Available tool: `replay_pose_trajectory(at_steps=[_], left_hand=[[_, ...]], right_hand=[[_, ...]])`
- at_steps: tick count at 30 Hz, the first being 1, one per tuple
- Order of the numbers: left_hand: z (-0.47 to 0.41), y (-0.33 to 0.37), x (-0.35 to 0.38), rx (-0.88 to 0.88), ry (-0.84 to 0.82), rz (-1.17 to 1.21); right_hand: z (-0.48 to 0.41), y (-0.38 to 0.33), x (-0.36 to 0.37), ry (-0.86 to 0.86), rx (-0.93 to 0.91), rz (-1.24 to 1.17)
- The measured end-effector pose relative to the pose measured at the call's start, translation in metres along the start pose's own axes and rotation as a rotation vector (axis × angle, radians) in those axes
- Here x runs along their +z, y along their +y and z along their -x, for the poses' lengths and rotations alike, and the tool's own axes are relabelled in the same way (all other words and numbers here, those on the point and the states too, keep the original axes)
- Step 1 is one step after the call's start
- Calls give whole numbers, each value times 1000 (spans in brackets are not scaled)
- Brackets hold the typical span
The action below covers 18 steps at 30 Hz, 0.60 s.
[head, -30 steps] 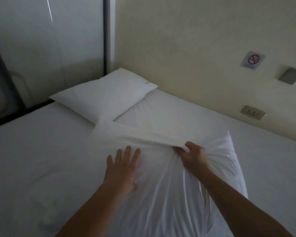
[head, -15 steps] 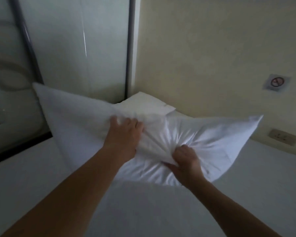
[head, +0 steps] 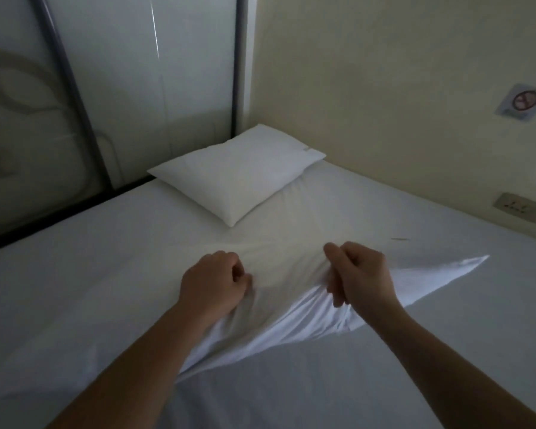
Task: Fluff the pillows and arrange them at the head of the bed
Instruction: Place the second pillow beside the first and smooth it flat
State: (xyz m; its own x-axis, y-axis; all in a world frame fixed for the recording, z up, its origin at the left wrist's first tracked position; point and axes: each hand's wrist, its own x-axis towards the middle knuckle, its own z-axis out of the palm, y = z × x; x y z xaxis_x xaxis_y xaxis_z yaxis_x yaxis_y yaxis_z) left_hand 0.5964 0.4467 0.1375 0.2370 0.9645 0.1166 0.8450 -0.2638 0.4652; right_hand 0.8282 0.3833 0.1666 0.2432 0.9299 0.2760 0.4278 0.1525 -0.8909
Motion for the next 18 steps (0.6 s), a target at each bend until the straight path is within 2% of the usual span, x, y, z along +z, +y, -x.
replay_pose_trajectory(at_steps=[2,4,6,9,11,12,15,18], left_hand=[[5,-10,9,33,111,-63],[6,-20,17,5,151,-68],[3,-32,21,-83,130,-58],[4,-58,35,-224,-130,-159],[11,-73,51,-265,-277,-215],[13,-79,58,-266,-319,-237],[13,-92,74,-249,-378,-277],[11,-105,82,-202,-345,-326]], right_hand=[[-13,-8,-2,-3,94,-156],[-32,-8,1,-35,182,-141],[-53,10,8,-61,178,171],[-57,64,23,-228,216,716],[-34,109,37,-377,305,976],[-22,125,44,-411,292,1052],[-11,139,46,-435,232,1003],[-3,135,34,-471,140,1014]])
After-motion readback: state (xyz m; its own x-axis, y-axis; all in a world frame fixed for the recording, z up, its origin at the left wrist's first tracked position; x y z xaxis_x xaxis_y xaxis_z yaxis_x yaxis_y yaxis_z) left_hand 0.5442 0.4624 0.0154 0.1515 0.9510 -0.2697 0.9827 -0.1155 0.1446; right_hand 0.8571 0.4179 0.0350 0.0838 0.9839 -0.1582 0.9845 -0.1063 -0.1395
